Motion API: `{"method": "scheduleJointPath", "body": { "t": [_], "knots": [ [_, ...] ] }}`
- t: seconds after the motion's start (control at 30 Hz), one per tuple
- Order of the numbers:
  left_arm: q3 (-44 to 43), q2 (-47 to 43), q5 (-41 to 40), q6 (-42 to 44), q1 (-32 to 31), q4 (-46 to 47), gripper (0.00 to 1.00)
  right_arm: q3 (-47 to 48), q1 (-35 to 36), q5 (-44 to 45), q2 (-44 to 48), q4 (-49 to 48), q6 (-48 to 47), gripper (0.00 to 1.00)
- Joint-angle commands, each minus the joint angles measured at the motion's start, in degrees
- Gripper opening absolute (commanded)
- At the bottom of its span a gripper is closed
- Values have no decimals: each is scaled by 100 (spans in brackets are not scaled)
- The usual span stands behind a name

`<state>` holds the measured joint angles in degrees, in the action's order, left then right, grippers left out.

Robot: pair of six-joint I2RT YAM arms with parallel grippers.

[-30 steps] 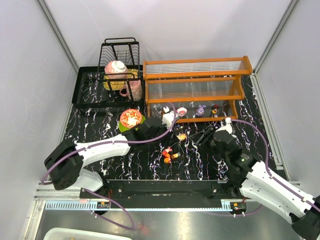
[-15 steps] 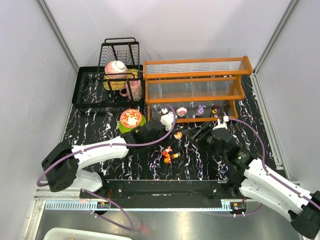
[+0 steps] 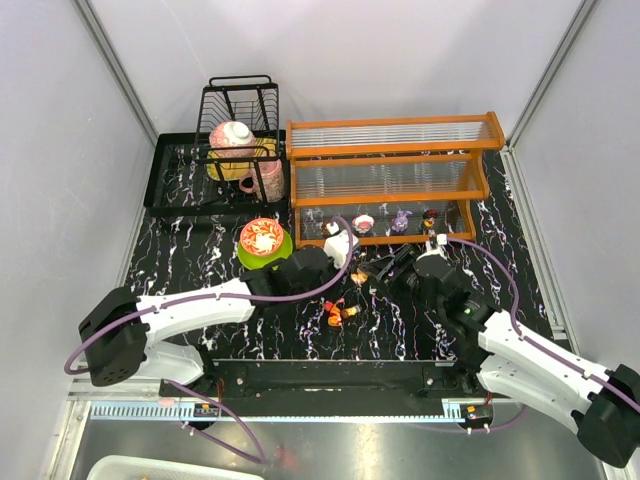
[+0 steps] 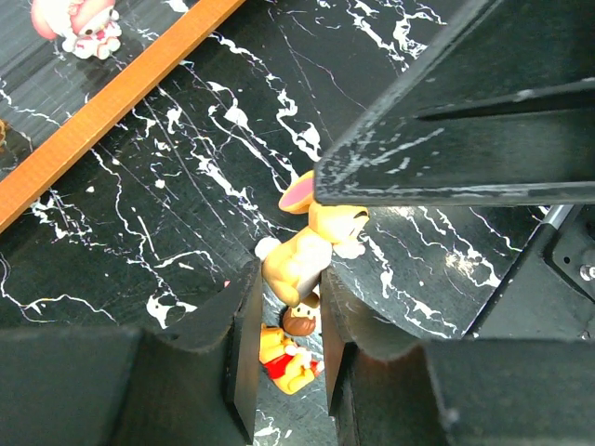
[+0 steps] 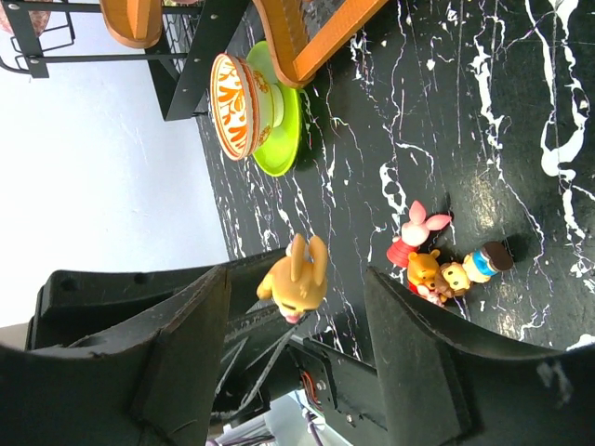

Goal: Place and organize the plastic toys onto the shelf

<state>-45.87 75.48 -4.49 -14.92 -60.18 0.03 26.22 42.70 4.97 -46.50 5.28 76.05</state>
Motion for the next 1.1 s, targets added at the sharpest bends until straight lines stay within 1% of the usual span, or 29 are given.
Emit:
{"method": "scheduleJointPath", "body": {
  "t": [0.0, 0.1, 0.13, 0.5, 1.07],
  "knots": [
    [-195, -113, -262, -29, -160, 243, 0, -134, -16, -102, -52, -440, 155, 65],
    [-212, -86, -368, -11, -239, 225, 0, -205, -7, -146, -52, -484, 226, 63],
    [-212, -78, -403, -2, -266, 225, 0, -231, -7, -146, -35, -658, 235, 63],
    [-344, 37, -886, 217, -450, 50, 0, -354, -16, -234, 27, -765, 366, 57],
    [-441, 142, -1185, 340, -617, 14, 0, -521, -16, -436, -26, -1117, 490, 52]
  ]
}}
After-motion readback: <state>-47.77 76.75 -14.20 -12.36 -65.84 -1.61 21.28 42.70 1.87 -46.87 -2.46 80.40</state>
